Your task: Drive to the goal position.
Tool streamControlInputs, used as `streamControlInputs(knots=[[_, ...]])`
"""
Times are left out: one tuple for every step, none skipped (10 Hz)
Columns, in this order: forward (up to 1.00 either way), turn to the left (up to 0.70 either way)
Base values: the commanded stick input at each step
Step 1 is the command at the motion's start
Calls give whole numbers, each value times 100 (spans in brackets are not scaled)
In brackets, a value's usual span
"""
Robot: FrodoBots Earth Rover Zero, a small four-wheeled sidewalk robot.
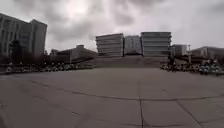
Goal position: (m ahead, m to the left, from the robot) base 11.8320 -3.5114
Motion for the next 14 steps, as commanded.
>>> streamControlInputs(knots=[[70,0],[70,0],[70,0],[70,0],[70,0],[70,0],[70,0],[70,0],[70,0],[70,0],[70,0],[70,0],[70,0],[70,0]])
